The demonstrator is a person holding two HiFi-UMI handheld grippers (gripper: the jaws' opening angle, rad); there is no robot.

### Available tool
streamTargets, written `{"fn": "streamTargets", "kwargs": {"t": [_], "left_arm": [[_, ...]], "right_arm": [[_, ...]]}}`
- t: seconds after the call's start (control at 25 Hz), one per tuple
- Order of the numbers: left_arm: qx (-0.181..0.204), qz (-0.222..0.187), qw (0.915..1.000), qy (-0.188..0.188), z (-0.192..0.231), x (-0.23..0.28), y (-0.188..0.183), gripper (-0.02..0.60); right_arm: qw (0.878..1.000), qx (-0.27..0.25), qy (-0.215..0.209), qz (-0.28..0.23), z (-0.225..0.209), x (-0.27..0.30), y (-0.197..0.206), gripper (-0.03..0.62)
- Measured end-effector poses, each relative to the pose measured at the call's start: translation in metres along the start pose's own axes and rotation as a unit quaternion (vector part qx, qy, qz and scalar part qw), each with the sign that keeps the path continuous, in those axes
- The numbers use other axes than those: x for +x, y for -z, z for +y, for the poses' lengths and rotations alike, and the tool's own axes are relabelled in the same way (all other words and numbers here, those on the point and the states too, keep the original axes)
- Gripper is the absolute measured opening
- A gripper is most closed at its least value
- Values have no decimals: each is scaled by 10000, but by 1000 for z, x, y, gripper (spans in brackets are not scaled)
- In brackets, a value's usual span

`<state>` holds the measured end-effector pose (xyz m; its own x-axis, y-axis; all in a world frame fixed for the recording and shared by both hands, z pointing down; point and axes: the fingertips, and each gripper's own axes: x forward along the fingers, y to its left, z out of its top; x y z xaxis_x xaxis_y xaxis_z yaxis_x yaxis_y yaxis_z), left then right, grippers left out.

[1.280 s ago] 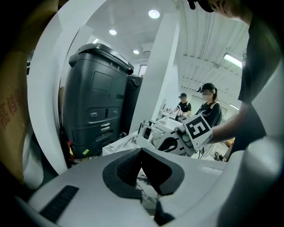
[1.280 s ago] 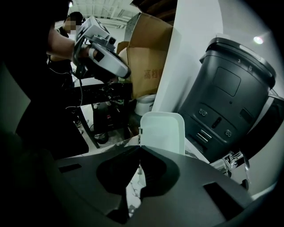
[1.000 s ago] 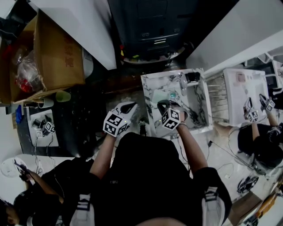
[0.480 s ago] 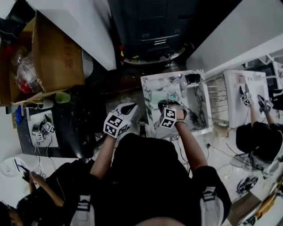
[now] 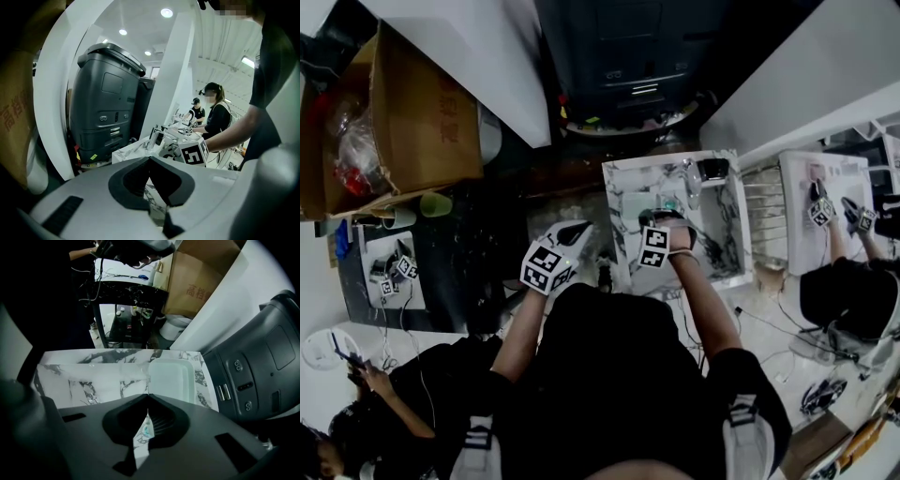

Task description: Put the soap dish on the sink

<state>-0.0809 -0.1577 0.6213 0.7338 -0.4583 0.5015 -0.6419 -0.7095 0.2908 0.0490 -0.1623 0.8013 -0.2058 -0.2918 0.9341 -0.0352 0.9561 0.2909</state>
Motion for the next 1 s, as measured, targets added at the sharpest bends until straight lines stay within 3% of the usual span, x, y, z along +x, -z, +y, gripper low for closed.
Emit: {"fn": "streamTargets", "kwargs": {"t": [0.36,1.0], "left_arm": [[-44,16,10000,-72,2,-1,3,-2],[-39,41,9999,-115,5,-4,4,-2]], "right_arm": [[9964,-688,-85,482,-4,18,7,-2],[9955,-698,-23,638,-21,38,5,0]]}}
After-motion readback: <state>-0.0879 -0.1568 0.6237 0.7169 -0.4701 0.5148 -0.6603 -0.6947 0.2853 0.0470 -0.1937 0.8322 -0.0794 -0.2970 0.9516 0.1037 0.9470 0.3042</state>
